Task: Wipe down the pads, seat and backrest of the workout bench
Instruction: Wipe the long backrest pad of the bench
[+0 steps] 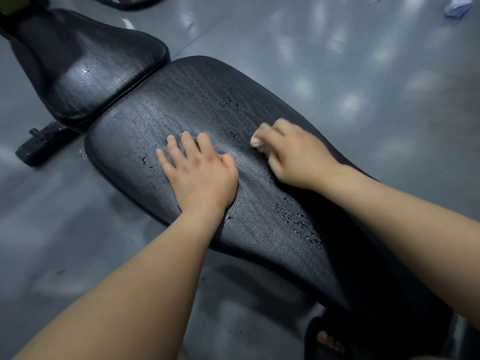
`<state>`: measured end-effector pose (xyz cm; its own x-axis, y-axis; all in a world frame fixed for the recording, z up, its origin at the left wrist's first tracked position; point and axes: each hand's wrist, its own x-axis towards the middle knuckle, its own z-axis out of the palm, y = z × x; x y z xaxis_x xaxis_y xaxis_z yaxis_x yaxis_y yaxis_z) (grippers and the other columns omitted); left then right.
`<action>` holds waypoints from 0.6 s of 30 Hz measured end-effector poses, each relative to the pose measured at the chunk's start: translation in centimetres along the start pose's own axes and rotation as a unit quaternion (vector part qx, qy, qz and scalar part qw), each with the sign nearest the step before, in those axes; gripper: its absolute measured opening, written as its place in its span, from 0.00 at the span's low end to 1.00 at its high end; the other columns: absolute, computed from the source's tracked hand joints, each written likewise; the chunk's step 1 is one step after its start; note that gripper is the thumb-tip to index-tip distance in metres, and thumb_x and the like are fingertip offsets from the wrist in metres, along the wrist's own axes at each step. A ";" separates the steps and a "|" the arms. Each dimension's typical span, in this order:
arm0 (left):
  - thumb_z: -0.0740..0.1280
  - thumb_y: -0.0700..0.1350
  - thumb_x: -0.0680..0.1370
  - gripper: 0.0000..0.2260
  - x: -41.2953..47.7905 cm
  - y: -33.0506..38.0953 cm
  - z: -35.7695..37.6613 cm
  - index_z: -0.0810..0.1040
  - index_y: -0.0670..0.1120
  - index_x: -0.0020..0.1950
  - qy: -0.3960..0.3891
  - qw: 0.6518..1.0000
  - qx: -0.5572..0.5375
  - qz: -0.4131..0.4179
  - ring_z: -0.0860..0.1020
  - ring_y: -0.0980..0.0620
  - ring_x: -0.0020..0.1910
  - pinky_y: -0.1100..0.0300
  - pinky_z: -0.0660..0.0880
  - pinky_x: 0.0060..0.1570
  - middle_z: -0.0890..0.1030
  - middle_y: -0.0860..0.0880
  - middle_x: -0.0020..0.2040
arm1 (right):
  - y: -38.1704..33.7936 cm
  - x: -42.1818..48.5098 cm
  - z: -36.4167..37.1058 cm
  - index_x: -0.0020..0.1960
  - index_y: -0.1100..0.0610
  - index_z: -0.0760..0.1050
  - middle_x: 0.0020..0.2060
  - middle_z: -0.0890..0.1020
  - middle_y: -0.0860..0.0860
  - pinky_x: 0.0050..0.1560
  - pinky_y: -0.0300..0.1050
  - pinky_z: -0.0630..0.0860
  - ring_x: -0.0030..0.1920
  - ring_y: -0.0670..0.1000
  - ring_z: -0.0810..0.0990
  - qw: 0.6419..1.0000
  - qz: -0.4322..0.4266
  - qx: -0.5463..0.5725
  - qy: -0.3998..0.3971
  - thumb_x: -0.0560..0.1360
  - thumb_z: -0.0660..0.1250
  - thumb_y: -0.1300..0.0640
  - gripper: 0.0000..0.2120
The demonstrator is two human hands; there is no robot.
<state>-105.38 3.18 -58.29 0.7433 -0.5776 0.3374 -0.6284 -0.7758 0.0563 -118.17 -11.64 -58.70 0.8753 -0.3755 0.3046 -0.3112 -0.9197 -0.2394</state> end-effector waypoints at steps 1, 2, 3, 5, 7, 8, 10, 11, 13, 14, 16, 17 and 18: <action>0.58 0.53 0.74 0.21 0.0 0.0 0.0 0.73 0.43 0.61 0.000 1.000 0.000 0.001 0.66 0.35 0.72 0.35 0.57 0.73 0.73 0.39 0.69 | -0.5 -0.4 -0.1 0.64 0.47 0.72 0.51 0.73 0.52 0.43 0.51 0.78 0.49 0.58 0.76 0.999 -0.034 0.008 -0.021 0.77 0.59 0.53 0.16; 0.58 0.53 0.74 0.21 0.0 0.0 0.0 0.73 0.43 0.61 0.000 1.000 -0.001 0.001 0.66 0.35 0.72 0.35 0.57 0.73 0.73 0.39 0.69 | -0.4 -0.3 -0.4 0.65 0.47 0.72 0.51 0.73 0.52 0.42 0.51 0.78 0.48 0.58 0.76 0.998 -0.055 0.012 -0.036 0.77 0.58 0.53 0.17; 0.58 0.53 0.74 0.21 0.0 0.0 0.0 0.73 0.43 0.61 0.001 1.000 -0.001 0.002 0.66 0.35 0.72 0.35 0.57 0.73 0.73 0.39 0.69 | 0.0 0.1 -0.6 0.66 0.47 0.73 0.51 0.73 0.53 0.42 0.52 0.78 0.47 0.58 0.76 0.997 -0.059 0.012 -0.039 0.77 0.57 0.53 0.18; 0.57 0.53 0.74 0.20 0.0 -0.1 0.0 0.73 0.43 0.60 0.002 1.000 -0.004 0.002 0.66 0.35 0.73 0.35 0.57 0.73 0.73 0.39 0.69 | 1.2 1.5 -0.7 0.68 0.47 0.71 0.52 0.74 0.55 0.43 0.53 0.79 0.47 0.61 0.78 0.999 -0.021 0.003 -0.025 0.77 0.58 0.54 0.20; 0.56 0.53 0.74 0.20 0.0 -0.1 0.0 0.73 0.43 0.60 0.001 1.000 -0.007 0.002 0.65 0.35 0.73 0.35 0.56 0.73 0.73 0.39 0.70 | 1.7 2.7 -0.9 0.73 0.49 0.68 0.56 0.74 0.58 0.45 0.53 0.78 0.48 0.64 0.78 0.999 0.039 -0.018 -0.031 0.79 0.59 0.55 0.22; 0.56 0.53 0.74 0.20 0.0 0.0 -0.1 0.73 0.43 0.60 -0.001 1.000 -0.007 0.001 0.65 0.35 0.73 0.35 0.56 0.73 0.73 0.40 0.70 | 1.5 2.9 -0.9 0.74 0.51 0.66 0.57 0.73 0.59 0.44 0.53 0.78 0.48 0.64 0.78 0.998 0.047 -0.034 -0.036 0.81 0.60 0.52 0.22; 0.56 0.53 0.74 0.20 0.1 0.0 -0.1 0.73 0.44 0.61 -0.005 1.000 -0.005 -0.001 0.65 0.35 0.73 0.35 0.56 0.73 0.73 0.40 0.70 | 0.8 2.5 -1.1 0.73 0.53 0.66 0.58 0.73 0.59 0.44 0.54 0.78 0.48 0.64 0.79 0.996 0.033 -0.065 -0.051 0.81 0.59 0.43 0.24; 0.56 0.53 0.74 0.20 0.0 0.0 -0.1 0.73 0.44 0.61 -0.007 1.000 -0.005 -0.001 0.65 0.35 0.73 0.35 0.56 0.73 0.73 0.40 0.70 | 0.6 1.9 -1.2 0.71 0.54 0.66 0.58 0.74 0.58 0.43 0.53 0.77 0.48 0.64 0.79 0.996 0.026 -0.069 -0.059 0.80 0.59 0.41 0.25; 0.57 0.53 0.74 0.20 0.0 -0.1 0.0 0.73 0.44 0.61 -0.007 1.000 -0.008 -0.001 0.65 0.34 0.73 0.34 0.56 0.73 0.73 0.40 0.70 | 0.7 0.5 -1.2 0.67 0.55 0.68 0.56 0.76 0.57 0.42 0.53 0.77 0.47 0.64 0.80 0.996 0.022 -0.057 -0.065 0.81 0.59 0.44 0.20; 0.57 0.53 0.74 0.20 0.0 -0.1 0.0 0.73 0.43 0.60 -0.006 1.000 -0.009 -0.002 0.65 0.34 0.73 0.34 0.56 0.73 0.73 0.40 0.70 | 0.9 0.0 -1.2 0.65 0.56 0.69 0.54 0.77 0.57 0.42 0.54 0.78 0.46 0.64 0.80 0.996 0.025 -0.051 -0.065 0.82 0.59 0.45 0.17; 0.57 0.53 0.74 0.20 0.0 -0.1 0.1 0.73 0.43 0.60 -0.004 1.000 -0.008 -0.002 0.65 0.34 0.73 0.34 0.56 0.73 0.73 0.40 0.70 | 1.4 -0.5 -1.1 0.60 0.56 0.68 0.50 0.78 0.56 0.41 0.56 0.78 0.44 0.63 0.80 0.996 0.030 -0.068 -0.058 0.82 0.60 0.49 0.12; 0.57 0.53 0.74 0.20 0.0 -0.1 0.1 0.73 0.43 0.60 -0.004 1.000 -0.009 -0.002 0.65 0.34 0.73 0.34 0.56 0.73 0.73 0.40 0.70 | 1.6 -0.5 -1.0 0.59 0.56 0.68 0.50 0.78 0.55 0.40 0.56 0.78 0.44 0.63 0.80 0.995 0.037 -0.078 -0.057 0.81 0.61 0.51 0.10; 0.57 0.52 0.74 0.20 0.0 -0.1 0.1 0.73 0.43 0.61 -0.005 1.000 -0.012 -0.002 0.65 0.34 0.73 0.34 0.56 0.73 0.73 0.39 0.70 | 1.7 -0.4 -1.0 0.58 0.56 0.68 0.50 0.79 0.55 0.40 0.55 0.78 0.45 0.63 0.80 0.994 0.047 -0.082 -0.058 0.80 0.62 0.53 0.10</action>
<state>-105.25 3.25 -58.34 0.7477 -0.5774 0.3278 -0.6309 -0.7717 0.0798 -119.40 -13.17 -58.32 0.8735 -0.4532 0.1776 -0.4410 -0.8913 -0.1054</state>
